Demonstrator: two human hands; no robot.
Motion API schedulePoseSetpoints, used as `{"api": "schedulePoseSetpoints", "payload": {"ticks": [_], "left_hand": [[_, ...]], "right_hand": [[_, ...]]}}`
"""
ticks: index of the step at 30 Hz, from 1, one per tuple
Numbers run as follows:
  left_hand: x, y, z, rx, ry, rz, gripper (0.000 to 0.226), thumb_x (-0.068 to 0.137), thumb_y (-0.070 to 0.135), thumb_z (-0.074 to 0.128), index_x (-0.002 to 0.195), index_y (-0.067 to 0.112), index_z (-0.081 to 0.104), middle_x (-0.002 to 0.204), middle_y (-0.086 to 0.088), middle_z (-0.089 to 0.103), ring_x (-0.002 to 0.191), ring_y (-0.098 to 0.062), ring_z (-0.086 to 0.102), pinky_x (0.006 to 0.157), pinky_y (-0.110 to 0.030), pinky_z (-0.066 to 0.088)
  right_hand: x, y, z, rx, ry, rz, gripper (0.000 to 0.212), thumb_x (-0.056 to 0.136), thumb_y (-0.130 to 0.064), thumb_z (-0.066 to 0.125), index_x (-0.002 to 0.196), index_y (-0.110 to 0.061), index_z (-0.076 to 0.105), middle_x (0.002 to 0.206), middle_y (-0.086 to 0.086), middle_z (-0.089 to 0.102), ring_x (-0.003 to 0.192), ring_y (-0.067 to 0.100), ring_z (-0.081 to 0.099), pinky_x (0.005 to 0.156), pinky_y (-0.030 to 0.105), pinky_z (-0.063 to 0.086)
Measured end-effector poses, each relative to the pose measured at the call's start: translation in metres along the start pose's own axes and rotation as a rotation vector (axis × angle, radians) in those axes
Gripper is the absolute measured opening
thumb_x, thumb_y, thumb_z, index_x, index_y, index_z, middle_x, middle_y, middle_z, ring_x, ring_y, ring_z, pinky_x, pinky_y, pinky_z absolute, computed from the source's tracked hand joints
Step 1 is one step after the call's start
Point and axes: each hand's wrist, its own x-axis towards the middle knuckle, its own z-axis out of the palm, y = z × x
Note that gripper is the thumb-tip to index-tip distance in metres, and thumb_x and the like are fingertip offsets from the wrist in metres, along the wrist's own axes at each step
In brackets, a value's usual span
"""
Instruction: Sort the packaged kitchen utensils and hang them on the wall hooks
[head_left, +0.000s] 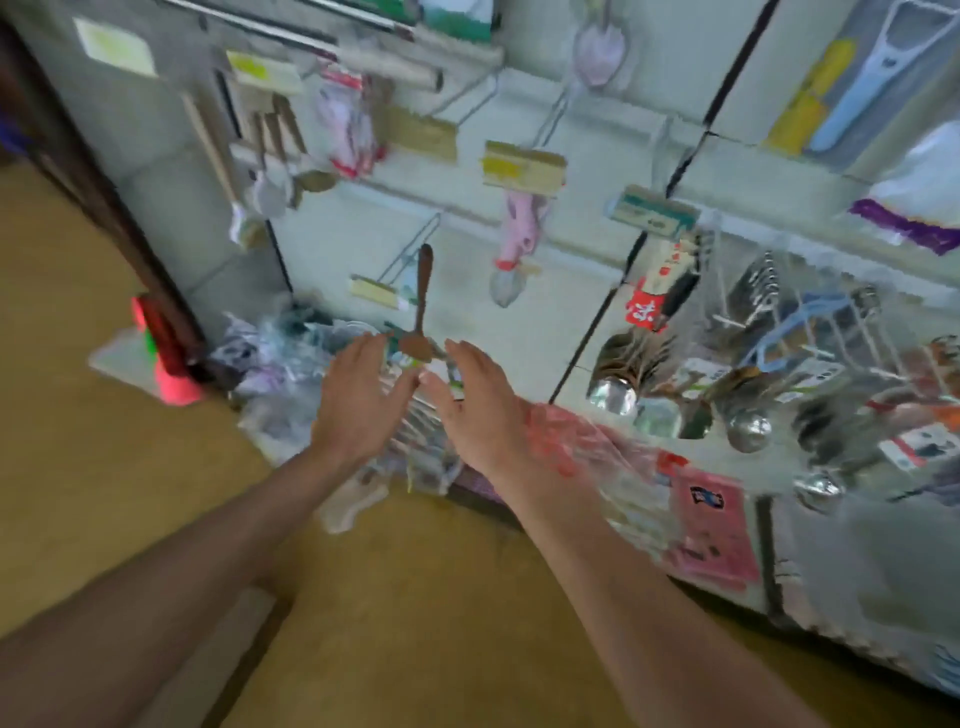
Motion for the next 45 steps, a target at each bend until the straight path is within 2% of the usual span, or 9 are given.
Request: {"api": "schedulePoseSetpoints", "payload": {"ticks": [4,7,10,19,26,32,39,42,45], "left_hand": [[-0.023,-0.098,-0.083,0.016,0.098,-0.171,0.079,0.087,0.067,0.043,0.142,0.010,0.046,0.146,-0.012,0.045,0.136,-0.030,0.039,0.114,-0.045,0.032],[-0.051,-0.165,-0.139,0.042,0.176,-0.307,0.076,0.088,0.064,0.043,0.142,0.011,0.045,0.144,-0.014,0.046,0.132,-0.034,0.041,0.109,-0.044,0.035],[-0.086,-0.221,-0.190,0.077,0.252,-0.406,0.085,0.079,0.069,0.035,0.140,0.010,0.048,0.142,-0.014,0.048,0.129,-0.035,0.042,0.107,-0.046,0.036],[-0.212,-0.365,-0.273,0.109,0.376,-0.778,0.064,0.095,0.049,0.051,0.147,0.014,0.038,0.148,-0.009,0.043,0.134,-0.032,0.038,0.107,-0.046,0.036],[-0.296,-0.448,-0.248,0.040,0.396,-1.126,0.063,0.096,0.045,0.051,0.149,0.015,0.035,0.146,-0.012,0.045,0.134,-0.032,0.039,0.107,-0.046,0.035],[-0.359,-0.508,-0.183,-0.066,0.433,-1.374,0.054,0.096,0.039,0.056,0.143,0.017,0.042,0.142,-0.009,0.049,0.133,-0.027,0.042,0.105,-0.042,0.038],[-0.416,-0.578,-0.087,-0.311,0.506,-1.568,0.044,0.093,0.037,0.061,0.132,0.016,0.056,0.122,-0.005,0.066,0.112,-0.023,0.061,0.093,-0.037,0.050],[-0.434,-0.612,-0.044,-0.379,0.536,-1.612,0.038,0.092,0.034,0.063,0.124,0.015,0.063,0.114,-0.005,0.070,0.104,-0.023,0.066,0.088,-0.033,0.051],[-0.447,-0.645,0.001,-0.440,0.570,-1.669,0.034,0.091,0.029,0.061,0.121,0.015,0.065,0.112,-0.004,0.071,0.103,-0.023,0.066,0.082,-0.027,0.048]], "right_hand": [[0.014,-0.081,0.084,-0.040,-0.097,-0.167,0.059,0.100,-0.050,0.043,0.143,-0.010,0.046,0.146,0.008,0.048,0.135,0.023,0.042,0.111,0.042,0.037],[0.015,-0.141,0.143,-0.034,-0.176,-0.260,0.059,0.100,-0.048,0.045,0.143,-0.009,0.045,0.144,0.010,0.050,0.135,0.025,0.043,0.111,0.042,0.037],[0.007,-0.197,0.200,-0.025,-0.242,-0.352,0.064,0.098,-0.054,0.039,0.143,-0.009,0.045,0.143,0.011,0.050,0.135,0.027,0.044,0.109,0.046,0.038],[-0.047,-0.305,0.354,-0.021,-0.511,-0.521,0.062,0.100,-0.050,0.044,0.150,-0.013,0.038,0.155,0.008,0.037,0.145,0.022,0.030,0.117,0.043,0.029],[-0.086,-0.319,0.478,-0.019,-0.727,-0.595,0.061,0.099,-0.047,0.048,0.149,-0.012,0.039,0.155,0.008,0.039,0.144,0.022,0.031,0.117,0.041,0.029],[-0.135,-0.289,0.587,-0.083,-0.948,-0.601,0.063,0.099,-0.047,0.049,0.148,-0.010,0.039,0.153,0.008,0.040,0.143,0.022,0.033,0.117,0.037,0.029],[-0.198,-0.221,0.699,-0.143,-1.167,-0.462,0.062,0.096,-0.046,0.055,0.148,-0.014,0.040,0.150,0.006,0.045,0.139,0.020,0.040,0.109,0.029,0.031],[-0.222,-0.189,0.747,-0.165,-1.209,-0.396,0.062,0.096,-0.046,0.056,0.147,-0.016,0.041,0.146,0.006,0.048,0.135,0.022,0.043,0.106,0.032,0.035],[-0.242,-0.159,0.788,-0.148,-1.241,-0.335,0.053,0.095,-0.041,0.059,0.139,-0.016,0.049,0.125,0.001,0.060,0.121,0.023,0.054,0.093,0.032,0.042]]}}
